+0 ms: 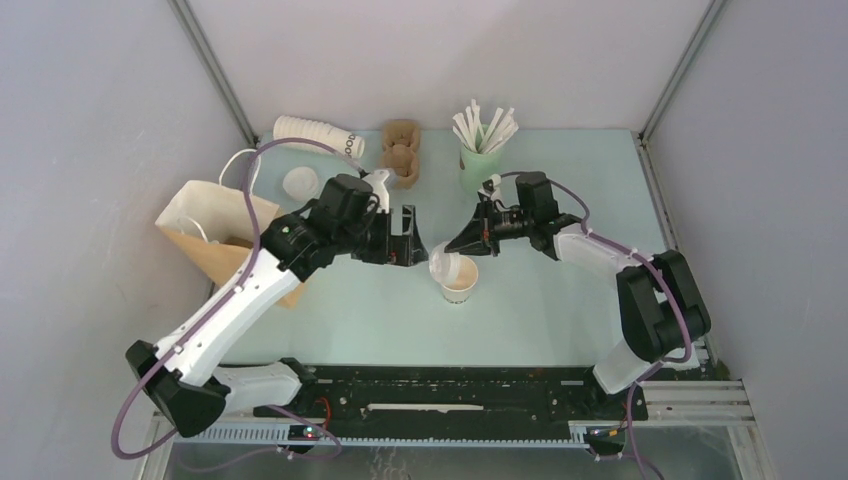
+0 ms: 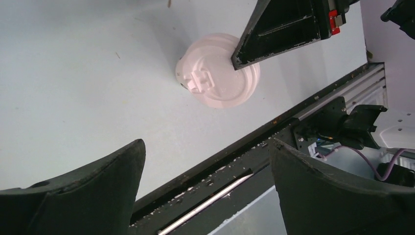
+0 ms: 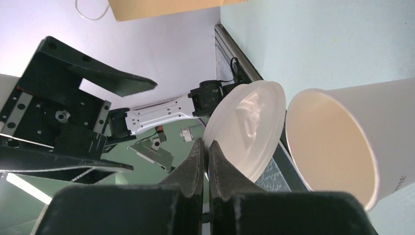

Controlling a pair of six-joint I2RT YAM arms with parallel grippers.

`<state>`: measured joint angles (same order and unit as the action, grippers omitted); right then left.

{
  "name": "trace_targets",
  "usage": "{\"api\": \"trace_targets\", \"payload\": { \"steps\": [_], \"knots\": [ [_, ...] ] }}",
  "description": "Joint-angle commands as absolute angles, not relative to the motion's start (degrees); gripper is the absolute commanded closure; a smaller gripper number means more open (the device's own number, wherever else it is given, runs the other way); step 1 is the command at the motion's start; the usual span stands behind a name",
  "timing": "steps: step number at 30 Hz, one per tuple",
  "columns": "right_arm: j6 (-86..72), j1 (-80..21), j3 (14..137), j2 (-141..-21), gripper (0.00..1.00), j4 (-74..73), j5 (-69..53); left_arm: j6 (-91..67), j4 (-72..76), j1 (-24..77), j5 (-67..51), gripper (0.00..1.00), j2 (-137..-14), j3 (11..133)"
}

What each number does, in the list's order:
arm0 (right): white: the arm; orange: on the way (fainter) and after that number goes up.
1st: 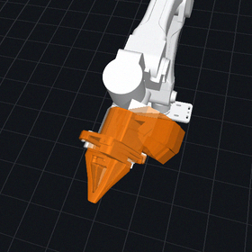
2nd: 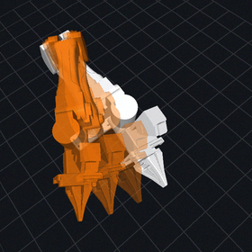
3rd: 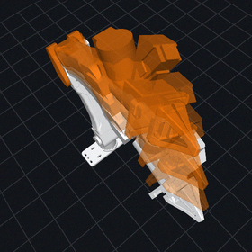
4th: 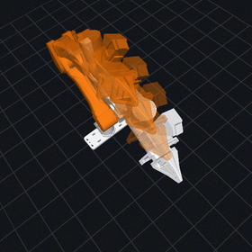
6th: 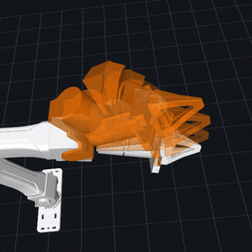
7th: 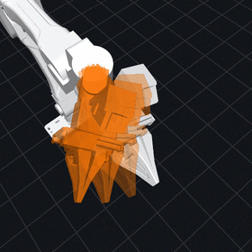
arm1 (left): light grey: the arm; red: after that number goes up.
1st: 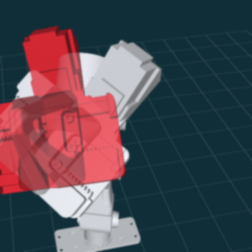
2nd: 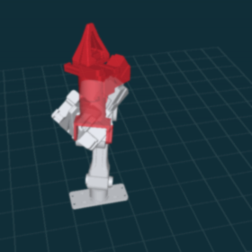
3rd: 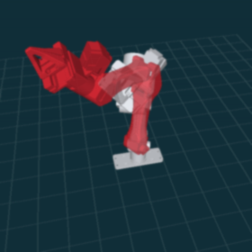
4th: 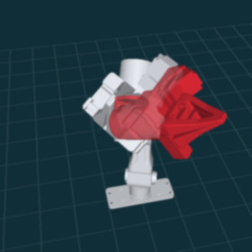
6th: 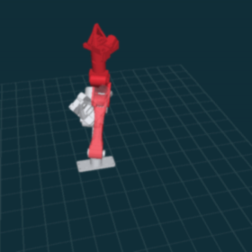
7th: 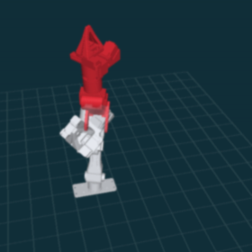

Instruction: Pack the takeout coffee

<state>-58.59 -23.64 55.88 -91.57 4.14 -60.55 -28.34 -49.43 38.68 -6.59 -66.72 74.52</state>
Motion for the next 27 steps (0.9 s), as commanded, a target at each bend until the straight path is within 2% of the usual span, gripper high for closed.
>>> {"api": "trace_targets", "payload": {
  "steps": [1,19,27],
  "knots": [
    [-60.36,-23.97,57.52,-92.08,0.98,8.02,-62.00,-31.65,-45.13,38.35,-10.29,0.00,-67.89,72.34],
    [-57.17,-21.80,54.71,-91.92,0.91,5.53,-62.51,-34.80,-41.63,38.39,-17.07,0.00,-74.53,70.16],
    [-54.57,-21.07,54.46,-92.23,0.85,3.41,-62.58,-35.59,-39.99,38.34,-18.74,0.01,-77.63,69.91]
  ]
}}
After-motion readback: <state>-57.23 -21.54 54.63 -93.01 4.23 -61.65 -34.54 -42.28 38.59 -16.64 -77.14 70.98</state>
